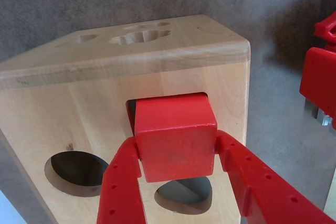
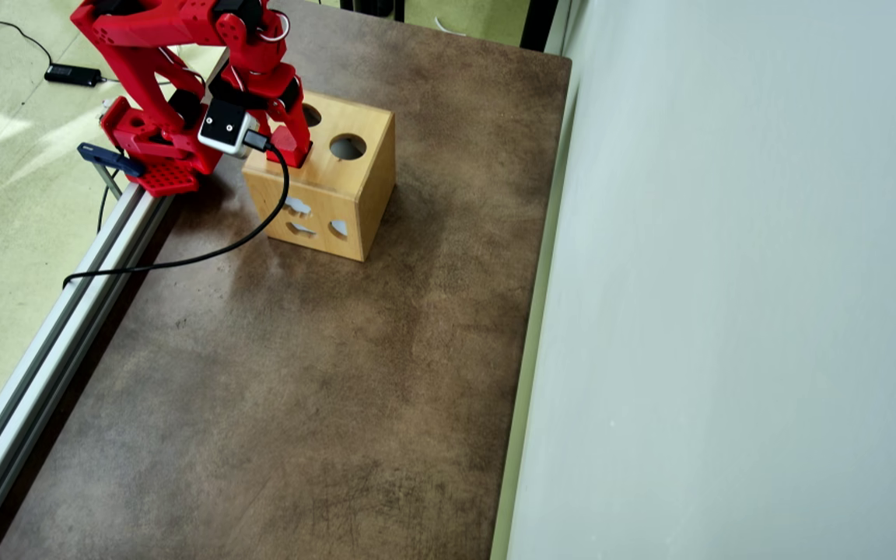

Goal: Pick and place the red cube on the square hole

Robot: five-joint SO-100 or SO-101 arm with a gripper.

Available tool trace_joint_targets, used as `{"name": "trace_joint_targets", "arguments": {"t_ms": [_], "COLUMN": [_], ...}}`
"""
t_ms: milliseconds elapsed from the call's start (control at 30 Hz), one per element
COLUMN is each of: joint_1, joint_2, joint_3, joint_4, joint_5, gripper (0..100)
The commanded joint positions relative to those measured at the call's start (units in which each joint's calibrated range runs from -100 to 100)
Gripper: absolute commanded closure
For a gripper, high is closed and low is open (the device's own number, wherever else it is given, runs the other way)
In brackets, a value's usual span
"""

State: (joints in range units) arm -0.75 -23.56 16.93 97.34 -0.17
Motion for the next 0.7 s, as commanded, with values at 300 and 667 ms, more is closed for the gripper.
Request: {"name": "trace_joint_targets", "arguments": {"t_ms": [300,667], "joint_1": [-0.14,-0.06], "joint_2": [-1.11,-1.45], "joint_3": [-1.28,-1.37], "joint_4": [0.41,0.41], "joint_5": [0.05,0.1], "gripper": [99,95]}}
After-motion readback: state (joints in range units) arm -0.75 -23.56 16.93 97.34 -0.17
